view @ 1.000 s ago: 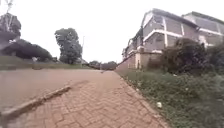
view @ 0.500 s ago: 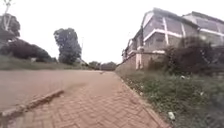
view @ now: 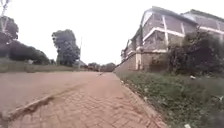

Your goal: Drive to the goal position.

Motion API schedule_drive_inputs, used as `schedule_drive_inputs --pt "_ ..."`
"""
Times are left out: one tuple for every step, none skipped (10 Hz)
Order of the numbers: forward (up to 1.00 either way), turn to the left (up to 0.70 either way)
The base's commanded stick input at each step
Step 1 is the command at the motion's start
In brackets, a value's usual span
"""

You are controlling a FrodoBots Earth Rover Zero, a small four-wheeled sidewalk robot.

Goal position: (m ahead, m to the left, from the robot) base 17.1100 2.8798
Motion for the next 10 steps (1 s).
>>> schedule_drive_inputs --pt "0.7 0.0" --pt "0.7 0.0" --pt "0.7 0.0" --pt "0.7 0.0" --pt "0.7 0.0" --pt "0.7 0.0" --pt "0.7 0.0" --pt "0.7 0.0" --pt "0.7 0.0" --pt "0.7 0.0"
